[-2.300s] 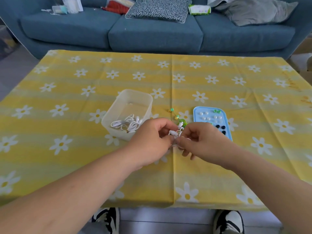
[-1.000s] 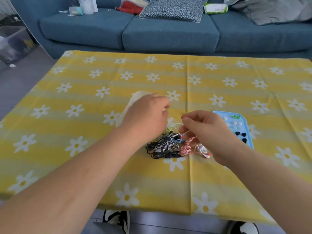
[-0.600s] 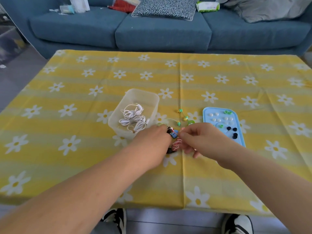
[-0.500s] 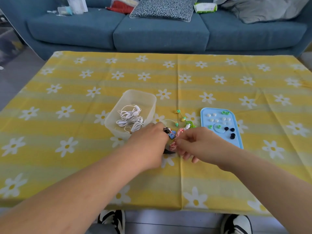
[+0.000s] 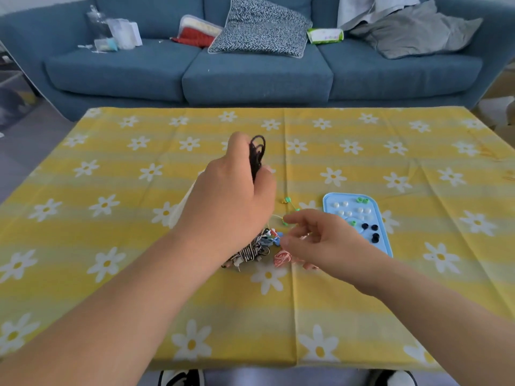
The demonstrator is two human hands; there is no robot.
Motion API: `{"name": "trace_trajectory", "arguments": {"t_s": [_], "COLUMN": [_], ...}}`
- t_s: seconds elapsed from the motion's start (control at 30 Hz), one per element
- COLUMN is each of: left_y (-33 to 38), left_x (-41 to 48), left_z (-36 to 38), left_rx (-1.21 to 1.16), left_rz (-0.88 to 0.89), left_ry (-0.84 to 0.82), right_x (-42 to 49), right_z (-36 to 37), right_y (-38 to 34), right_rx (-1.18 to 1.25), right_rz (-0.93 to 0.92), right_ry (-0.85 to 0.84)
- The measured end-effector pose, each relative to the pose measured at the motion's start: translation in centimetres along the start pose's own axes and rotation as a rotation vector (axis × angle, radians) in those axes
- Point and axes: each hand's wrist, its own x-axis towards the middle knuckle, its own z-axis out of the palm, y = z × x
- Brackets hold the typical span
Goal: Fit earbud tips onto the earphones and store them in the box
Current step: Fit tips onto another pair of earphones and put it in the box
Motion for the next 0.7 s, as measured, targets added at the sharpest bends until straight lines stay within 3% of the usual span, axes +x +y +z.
{"name": "trace_trajectory", "arguments": {"t_s": [0.13,0.27,0.37,0.5,0.7], "left_y": [2.2,3.1,2.8,2.3,2.5], "left_x": [0.3,0.5,0.7,0.5,-0.7], "left_z": [0.8,2.2,2.7,3.4,4.6], "left_rx": [-0.626,-0.887,-0.947,-0.845,-0.683], "left_rz": [-0.417,-0.55,-0.583,-0.581,-0.461], "left_ry": [-0.079,-0.137,-0.143,-0.167,-0.606], "right_x": [-0.1,-0.9,-1.5,-1.9,-2.9], "right_z": [-1.0,-2.5,-3.5,-5.1,-6.6], "right_y": [-0.8,-1.3,-1.2,-0.4,1.3], "right_rx": [0.377,0.63,0.748,0.832,0.595], "right_rz": [-0.049,-0.037,0.008,0.034,0.02], "right_ry": [-0.075,-0.194,-0.179,-0.087,-0.003]}}
